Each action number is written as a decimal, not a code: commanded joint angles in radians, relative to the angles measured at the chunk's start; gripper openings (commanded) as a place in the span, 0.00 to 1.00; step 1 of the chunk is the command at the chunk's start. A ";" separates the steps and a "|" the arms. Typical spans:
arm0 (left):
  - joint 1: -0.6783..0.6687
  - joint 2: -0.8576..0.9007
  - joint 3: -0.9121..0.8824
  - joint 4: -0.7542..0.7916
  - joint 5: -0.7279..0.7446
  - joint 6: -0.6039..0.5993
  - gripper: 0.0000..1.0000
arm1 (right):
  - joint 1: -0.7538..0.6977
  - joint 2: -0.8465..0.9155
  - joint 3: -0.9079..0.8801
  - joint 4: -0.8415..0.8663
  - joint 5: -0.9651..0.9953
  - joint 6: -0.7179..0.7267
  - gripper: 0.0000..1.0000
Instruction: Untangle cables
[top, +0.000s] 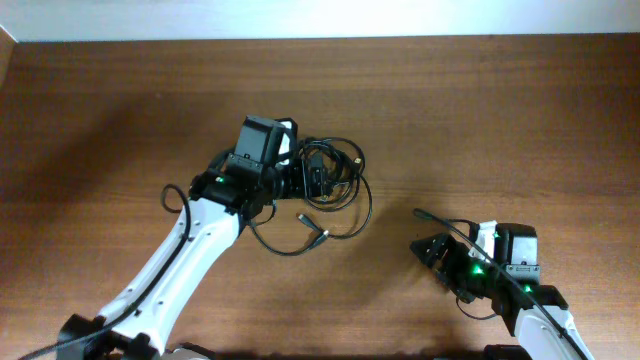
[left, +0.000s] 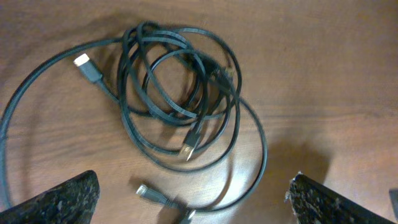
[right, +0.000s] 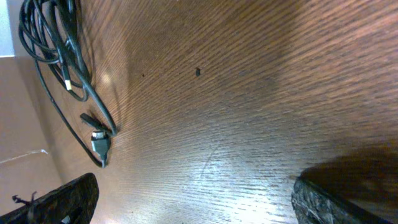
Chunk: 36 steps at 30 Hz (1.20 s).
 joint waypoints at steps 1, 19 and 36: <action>-0.025 0.069 0.002 0.076 -0.003 -0.053 0.99 | -0.002 0.001 0.004 -0.026 0.093 -0.012 0.99; -0.031 0.418 0.002 0.411 -0.124 -0.170 0.76 | -0.002 0.001 0.003 -0.043 0.154 -0.011 0.99; -0.026 0.383 0.005 0.425 0.132 0.086 0.00 | -0.002 0.001 0.007 0.013 -0.036 -0.132 0.50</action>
